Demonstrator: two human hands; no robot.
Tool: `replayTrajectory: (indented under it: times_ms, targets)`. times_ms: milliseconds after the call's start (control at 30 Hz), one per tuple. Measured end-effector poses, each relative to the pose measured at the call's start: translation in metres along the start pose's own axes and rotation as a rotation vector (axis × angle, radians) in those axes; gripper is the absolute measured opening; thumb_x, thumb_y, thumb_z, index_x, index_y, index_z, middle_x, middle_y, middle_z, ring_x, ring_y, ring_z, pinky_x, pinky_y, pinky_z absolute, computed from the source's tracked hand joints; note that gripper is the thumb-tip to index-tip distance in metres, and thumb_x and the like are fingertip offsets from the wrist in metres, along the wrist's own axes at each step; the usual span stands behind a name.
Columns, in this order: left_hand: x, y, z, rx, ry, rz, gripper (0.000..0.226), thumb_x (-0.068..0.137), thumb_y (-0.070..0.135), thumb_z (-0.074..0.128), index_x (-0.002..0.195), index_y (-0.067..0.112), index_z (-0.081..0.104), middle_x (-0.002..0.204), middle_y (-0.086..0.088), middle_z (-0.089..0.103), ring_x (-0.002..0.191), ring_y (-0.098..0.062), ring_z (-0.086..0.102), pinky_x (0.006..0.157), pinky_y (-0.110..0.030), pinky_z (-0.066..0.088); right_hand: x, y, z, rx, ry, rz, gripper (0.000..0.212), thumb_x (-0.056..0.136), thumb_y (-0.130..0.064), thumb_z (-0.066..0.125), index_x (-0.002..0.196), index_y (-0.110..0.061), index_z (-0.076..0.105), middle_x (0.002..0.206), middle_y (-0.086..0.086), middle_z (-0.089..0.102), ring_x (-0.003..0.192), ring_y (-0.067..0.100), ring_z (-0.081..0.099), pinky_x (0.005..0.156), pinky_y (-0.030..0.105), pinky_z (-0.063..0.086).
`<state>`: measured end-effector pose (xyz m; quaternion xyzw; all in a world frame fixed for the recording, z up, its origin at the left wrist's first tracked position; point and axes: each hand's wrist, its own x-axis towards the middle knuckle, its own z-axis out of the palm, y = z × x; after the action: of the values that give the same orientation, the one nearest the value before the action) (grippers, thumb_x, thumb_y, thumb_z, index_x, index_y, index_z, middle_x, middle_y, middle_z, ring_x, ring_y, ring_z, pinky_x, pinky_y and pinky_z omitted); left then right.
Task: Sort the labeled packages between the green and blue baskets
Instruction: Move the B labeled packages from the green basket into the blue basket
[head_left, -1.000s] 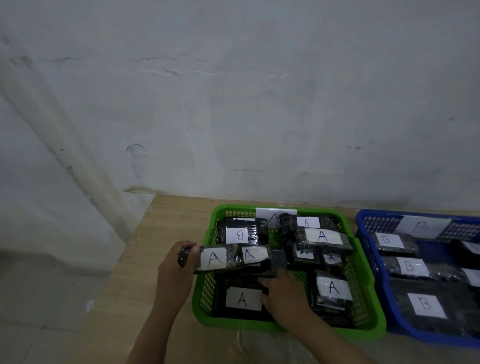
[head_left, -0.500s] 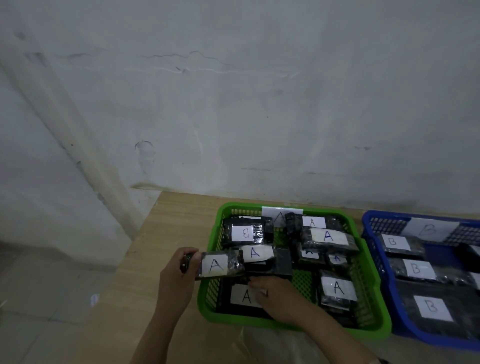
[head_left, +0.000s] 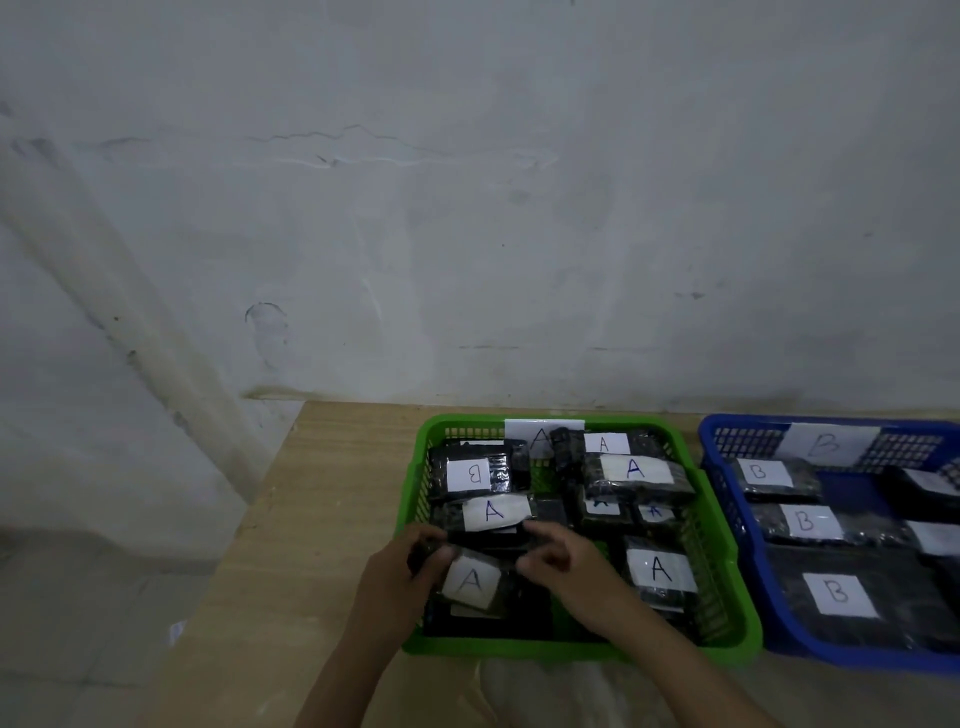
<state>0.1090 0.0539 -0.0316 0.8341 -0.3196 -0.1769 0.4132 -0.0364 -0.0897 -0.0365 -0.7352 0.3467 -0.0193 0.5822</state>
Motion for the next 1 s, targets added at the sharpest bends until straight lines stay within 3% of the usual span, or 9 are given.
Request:
replayTrajectory:
  times_ms: [100, 167, 267, 367, 533, 633, 767, 867, 1000]
  targets:
    - [-0.004, 0.004, 0.007, 0.137, 0.039, 0.009, 0.010, 0.083, 0.028, 0.063, 0.093, 0.027, 0.063, 0.092, 0.004, 0.069, 0.088, -0.017, 0.063, 0.079, -0.027, 0.045, -0.001, 0.004, 0.002, -0.108, -0.039, 0.013, 0.036, 0.080, -0.021, 0.067, 0.113, -0.028, 0.054, 0.093, -0.012, 0.056, 0.086, 0.006, 0.054, 0.065, 0.013, 0.041]
    - [-0.006, 0.003, 0.008, 0.301, 0.022, 0.002, 0.014, 0.084, 0.039, 0.057, 0.097, 0.035, 0.059, 0.100, 0.010, 0.067, 0.101, -0.012, 0.057, 0.089, -0.030, 0.031, -0.002, 0.007, 0.003, -0.125, -0.081, 0.022, 0.033, 0.079, -0.018, 0.069, 0.108, -0.028, 0.056, 0.090, -0.011, 0.056, 0.085, 0.006, 0.054, 0.064, 0.010, 0.042]
    - [-0.008, -0.001, 0.012, 0.626, -0.091, 0.023, 0.021, 0.086, 0.048, 0.047, 0.103, 0.040, 0.057, 0.111, 0.016, 0.061, 0.114, -0.008, 0.046, 0.086, -0.033, 0.012, -0.002, 0.008, 0.005, -0.214, -0.138, 0.016, 0.025, 0.082, -0.020, 0.066, 0.103, -0.029, 0.057, 0.088, -0.009, 0.056, 0.085, 0.009, 0.055, 0.067, 0.013, 0.042]
    - [-0.005, 0.001, 0.018, 0.800, -0.174, 0.040, 0.026, 0.086, 0.046, 0.047, 0.107, 0.037, 0.060, 0.117, 0.012, 0.053, 0.118, -0.012, 0.040, 0.087, -0.036, 0.010, 0.000, 0.008, 0.009, -0.319, -0.118, 0.009, 0.021, 0.085, -0.022, 0.061, 0.106, -0.027, 0.059, 0.099, -0.003, 0.057, 0.092, 0.012, 0.055, 0.076, 0.021, 0.044]
    - [0.005, 0.005, 0.022, 0.872, -0.223, 0.055, 0.021, 0.084, 0.038, 0.053, 0.098, 0.029, 0.065, 0.108, 0.009, 0.066, 0.109, -0.012, 0.050, 0.092, -0.035, 0.015, -0.002, 0.012, 0.008, -0.405, -0.013, -0.034, 0.025, 0.086, -0.020, 0.059, 0.110, -0.022, 0.059, 0.115, 0.000, 0.055, 0.093, 0.006, 0.047, 0.069, 0.010, 0.036]
    - [0.007, 0.007, 0.022, 0.908, -0.232, 0.052, 0.018, 0.083, 0.037, 0.054, 0.095, 0.028, 0.064, 0.105, 0.009, 0.066, 0.104, -0.011, 0.053, 0.094, -0.032, 0.020, -0.002, 0.014, 0.005, -0.407, -0.023, -0.030, 0.025, 0.087, -0.021, 0.059, 0.111, -0.022, 0.060, 0.117, 0.000, 0.056, 0.093, 0.006, 0.047, 0.076, 0.014, 0.037]
    - [0.013, 0.015, 0.017, 0.709, -0.064, 0.095, 0.015, 0.082, 0.041, 0.055, 0.090, 0.029, 0.058, 0.103, 0.011, 0.061, 0.099, -0.010, 0.055, 0.080, -0.030, 0.017, 0.002, 0.010, 0.000, -0.293, 0.207, -0.082, 0.021, 0.086, -0.023, 0.059, 0.107, -0.020, 0.059, 0.104, -0.002, 0.055, 0.090, 0.007, 0.049, 0.072, 0.014, 0.038]
    - [0.022, 0.019, 0.019, 0.617, 0.110, 0.112, 0.026, 0.088, 0.043, 0.047, 0.110, 0.030, 0.050, 0.114, 0.008, 0.059, 0.106, -0.014, 0.052, 0.080, -0.029, 0.021, 0.012, 0.004, -0.006, -0.224, 0.352, -0.133, 0.027, 0.088, -0.027, 0.056, 0.114, -0.019, 0.053, 0.113, 0.000, 0.055, 0.096, 0.009, 0.048, 0.080, 0.019, 0.038]
    - [0.036, 0.013, 0.026, 0.798, -0.045, 0.088, 0.059, 0.088, 0.046, 0.046, 0.139, 0.029, 0.022, 0.140, 0.007, 0.039, 0.129, -0.017, 0.032, 0.101, -0.036, 0.023, 0.028, -0.003, -0.008, -0.259, 0.297, -0.154, 0.040, 0.092, -0.028, 0.049, 0.131, -0.022, 0.041, 0.132, 0.001, 0.047, 0.116, 0.013, 0.043, 0.094, 0.023, 0.033]
